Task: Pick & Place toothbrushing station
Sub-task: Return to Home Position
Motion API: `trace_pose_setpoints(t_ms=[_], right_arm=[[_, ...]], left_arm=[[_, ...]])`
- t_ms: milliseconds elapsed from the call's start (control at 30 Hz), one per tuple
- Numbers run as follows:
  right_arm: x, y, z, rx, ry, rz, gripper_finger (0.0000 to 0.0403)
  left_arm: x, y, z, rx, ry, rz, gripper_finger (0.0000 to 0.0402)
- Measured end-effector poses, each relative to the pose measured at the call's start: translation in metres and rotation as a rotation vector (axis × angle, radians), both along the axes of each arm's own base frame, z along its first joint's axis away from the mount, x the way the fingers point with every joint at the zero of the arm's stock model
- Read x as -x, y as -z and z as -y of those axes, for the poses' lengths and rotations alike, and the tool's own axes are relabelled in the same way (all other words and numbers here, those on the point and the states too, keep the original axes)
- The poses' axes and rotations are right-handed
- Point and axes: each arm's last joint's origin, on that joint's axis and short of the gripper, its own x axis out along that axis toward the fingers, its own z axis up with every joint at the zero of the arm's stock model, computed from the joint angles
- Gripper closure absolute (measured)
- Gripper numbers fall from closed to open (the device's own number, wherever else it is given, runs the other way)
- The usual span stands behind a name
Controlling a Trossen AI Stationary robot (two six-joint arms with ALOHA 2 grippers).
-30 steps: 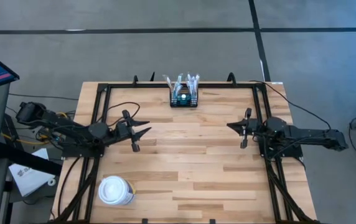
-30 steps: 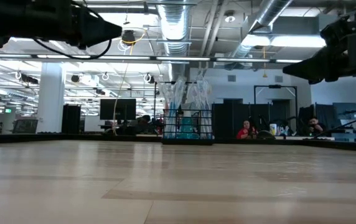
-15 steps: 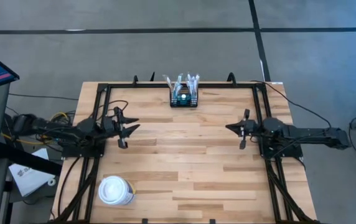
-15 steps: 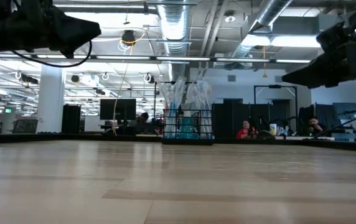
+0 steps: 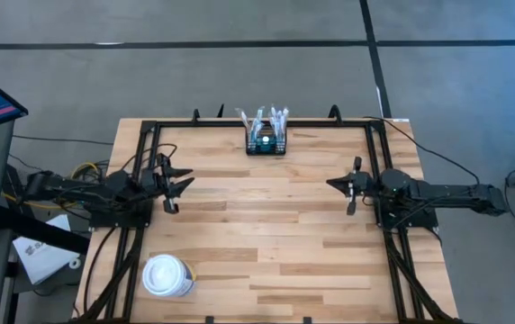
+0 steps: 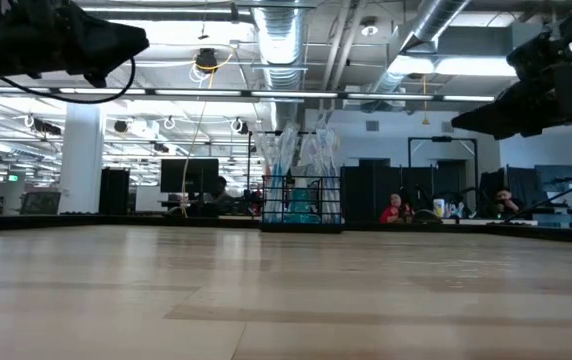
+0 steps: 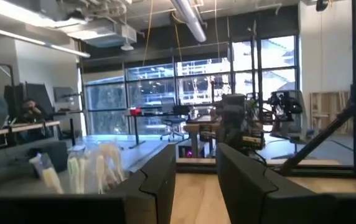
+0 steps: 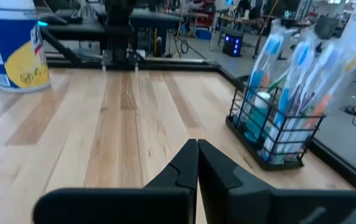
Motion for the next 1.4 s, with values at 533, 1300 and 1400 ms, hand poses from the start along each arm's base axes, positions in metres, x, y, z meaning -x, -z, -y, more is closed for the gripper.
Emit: trace_pose_setpoints(t_ms=[533, 1300, 1400], right_arm=[[0.001, 0.0, 0.0, -0.003, 0.0, -0.004, 0.0401], [0.001, 0.002, 0.0, -0.005, -0.003, -0.018, 0.0401], [0.001, 0.002, 0.0, -0.005, -0.003, -0.018, 0.0401]], left_arm=[[0.021, -0.014, 0.003, 0.096, 0.091, -0.218, 0.0294], [0.015, 0.022, 0.003, 0.053, 0.083, -0.228, 0.0294], [0.015, 0.025, 0.004, 0.052, 0.086, -0.235, 0.0294]])
